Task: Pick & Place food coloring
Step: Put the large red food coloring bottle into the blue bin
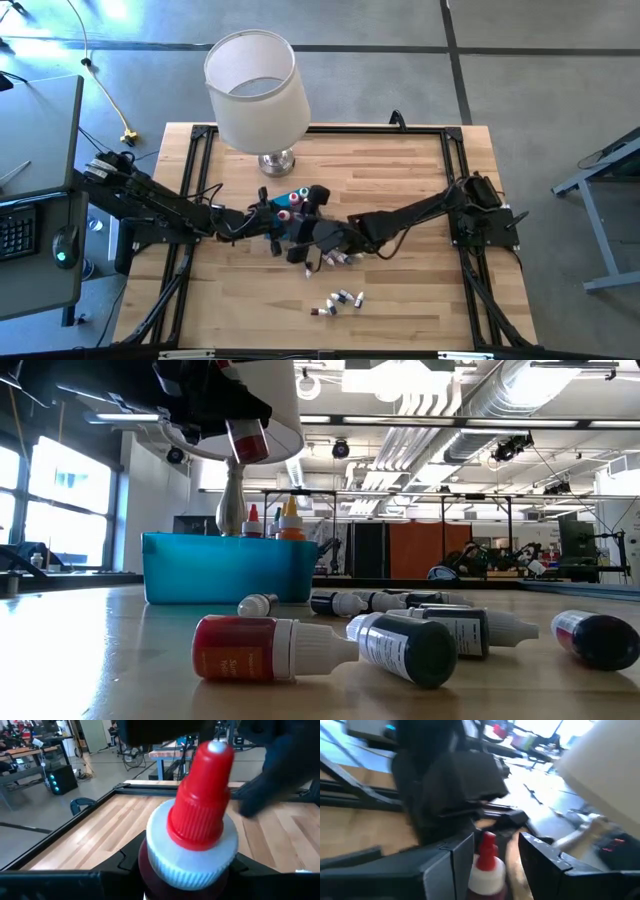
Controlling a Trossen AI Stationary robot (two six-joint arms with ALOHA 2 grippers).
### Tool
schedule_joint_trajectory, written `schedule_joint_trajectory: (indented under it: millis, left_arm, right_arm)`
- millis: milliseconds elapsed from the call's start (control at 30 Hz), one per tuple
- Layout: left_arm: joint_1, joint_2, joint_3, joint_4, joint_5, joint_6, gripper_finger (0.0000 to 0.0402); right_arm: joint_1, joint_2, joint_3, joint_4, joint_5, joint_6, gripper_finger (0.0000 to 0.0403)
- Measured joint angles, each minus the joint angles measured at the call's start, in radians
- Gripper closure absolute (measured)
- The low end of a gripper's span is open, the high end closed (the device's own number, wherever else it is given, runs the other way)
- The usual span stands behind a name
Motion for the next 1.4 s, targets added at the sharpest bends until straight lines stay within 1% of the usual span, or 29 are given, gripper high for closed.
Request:
schedule_joint_trajectory:
  millis: [67,167,433,600,767,1000,1133,1267,1333,1400]
  left_arm:
    - [0.0,0.0,0.0,-0.002,0.002,0.0,0.0259]
    - [0.0,0.0,0.0,-0.005,0.002,0.002,0.0259]
    - [0.0,0.0,0.0,-0.008,-0.007,0.002,0.0259]
    - [0.0,0.0,0.0,-0.009,-0.008,0.003,0.0259]
    - [0.0,0.0,0.0,-0.012,-0.011,0.002,0.0259]
    - [0.0,0.0,0.0,-0.031,-0.005,-0.003,0.0259]
    - [-0.001,0.003,0.0,-0.085,-0.061,-0.063,0.0259]
    - [-0.002,0.026,0.001,-0.114,-0.115,-0.125,0.0259]
    - [-0.001,0.058,0.001,-0.124,-0.13,-0.171,0.0259]
    - [-0.001,0.106,0.001,-0.129,-0.158,-0.211,0.0259]
  right_arm:
    - [-0.011,0.0,0.0,0.002,-0.057,0.02,0.0254]
    - [-0.023,0.0,0.0,-0.005,-0.069,0.032,0.0253]
    - [-0.014,0.0,0.0,-0.022,0.05,-0.035,0.0254]
    - [-0.006,0.0,0.0,-0.026,0.06,-0.053,0.0254]
    - [-0.001,0.0,0.0,-0.07,0.114,-0.052,0.0254]
    - [0.012,-0.001,0.0,-0.079,0.136,-0.077,0.0254]
    - [0.037,-0.028,-0.003,-0.072,0.231,-0.149,0.0254]
    - [0.071,-0.076,0.0,-0.117,0.37,-0.176,0.0254]
    - [0.086,-0.102,-0.001,-0.164,0.392,-0.151,0.0254]
    - [0.096,-0.13,-0.001,-0.203,0.369,-0.094,0.0254]
